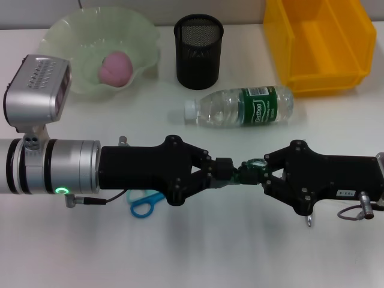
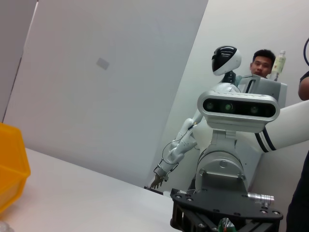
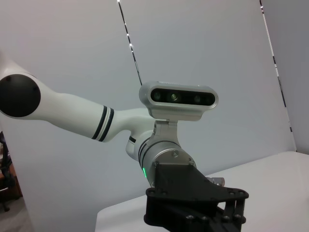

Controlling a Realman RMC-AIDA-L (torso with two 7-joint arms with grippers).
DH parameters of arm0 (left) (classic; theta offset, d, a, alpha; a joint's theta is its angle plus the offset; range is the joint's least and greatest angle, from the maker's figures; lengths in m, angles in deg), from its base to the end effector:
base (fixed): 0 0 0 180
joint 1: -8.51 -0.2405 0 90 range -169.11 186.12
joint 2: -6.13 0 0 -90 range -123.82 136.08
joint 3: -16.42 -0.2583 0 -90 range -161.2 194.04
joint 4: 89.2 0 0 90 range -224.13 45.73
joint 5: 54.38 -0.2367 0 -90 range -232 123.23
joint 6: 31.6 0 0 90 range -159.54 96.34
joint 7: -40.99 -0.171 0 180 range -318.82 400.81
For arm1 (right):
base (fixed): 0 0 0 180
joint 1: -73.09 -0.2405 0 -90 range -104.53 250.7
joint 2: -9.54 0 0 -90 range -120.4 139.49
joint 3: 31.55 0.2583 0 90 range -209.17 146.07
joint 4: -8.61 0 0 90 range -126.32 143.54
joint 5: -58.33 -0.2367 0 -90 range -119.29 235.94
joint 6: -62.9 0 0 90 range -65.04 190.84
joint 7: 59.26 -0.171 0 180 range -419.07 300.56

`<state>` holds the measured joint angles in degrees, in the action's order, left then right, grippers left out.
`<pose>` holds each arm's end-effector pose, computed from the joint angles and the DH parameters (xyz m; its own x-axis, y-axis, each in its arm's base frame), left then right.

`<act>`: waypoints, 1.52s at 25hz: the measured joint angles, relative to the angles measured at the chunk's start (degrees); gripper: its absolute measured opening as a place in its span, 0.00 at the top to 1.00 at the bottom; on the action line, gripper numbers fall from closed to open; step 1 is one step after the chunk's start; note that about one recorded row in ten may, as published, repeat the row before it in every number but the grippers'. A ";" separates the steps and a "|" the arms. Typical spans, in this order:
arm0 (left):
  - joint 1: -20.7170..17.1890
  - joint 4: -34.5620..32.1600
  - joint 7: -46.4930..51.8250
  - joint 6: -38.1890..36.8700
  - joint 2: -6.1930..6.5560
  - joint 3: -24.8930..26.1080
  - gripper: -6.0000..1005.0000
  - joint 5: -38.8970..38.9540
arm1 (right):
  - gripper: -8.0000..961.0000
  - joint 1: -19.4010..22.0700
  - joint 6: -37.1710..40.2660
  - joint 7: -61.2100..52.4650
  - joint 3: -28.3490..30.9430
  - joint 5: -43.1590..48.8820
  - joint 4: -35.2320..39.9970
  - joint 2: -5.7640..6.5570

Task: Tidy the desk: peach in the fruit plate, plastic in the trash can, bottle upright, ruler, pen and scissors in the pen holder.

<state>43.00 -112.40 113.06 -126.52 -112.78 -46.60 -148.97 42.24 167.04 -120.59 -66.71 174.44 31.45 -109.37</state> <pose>-0.2093 0.3183 -0.0883 0.7479 0.3276 0.5774 0.2681 -0.9447 0.1887 0.2528 0.2984 -0.0540 0.7259 -0.2317 -0.6476 -0.2536 -0.9654 0.0611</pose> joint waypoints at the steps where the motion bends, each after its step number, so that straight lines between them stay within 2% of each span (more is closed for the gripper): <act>1: 0.00 0.00 0.00 0.00 0.00 0.00 0.97 0.00 | 0.97 0.00 0.00 0.00 0.00 0.00 0.00 0.00; 14: -0.05 0.00 0.05 -0.08 0.07 0.36 0.98 0.01 | 0.98 0.11 0.00 0.62 0.01 -0.29 0.02 0.00; 23: -0.05 0.00 0.60 0.01 0.17 0.36 0.89 0.03 | 0.98 0.29 -0.01 0.62 0.24 -0.33 0.02 0.00; 31: -0.04 0.00 0.87 -0.16 0.18 0.35 0.69 0.03 | 0.98 0.44 0.02 0.67 0.51 -0.42 0.01 0.00; 38: -0.08 0.00 0.89 -0.09 0.18 0.37 0.45 0.02 | 0.99 0.44 0.15 0.70 0.54 -0.45 0.01 0.00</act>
<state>42.92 -112.40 113.95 -126.61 -112.60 -46.23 -148.95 42.68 167.20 -119.90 -66.17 173.98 31.46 -109.36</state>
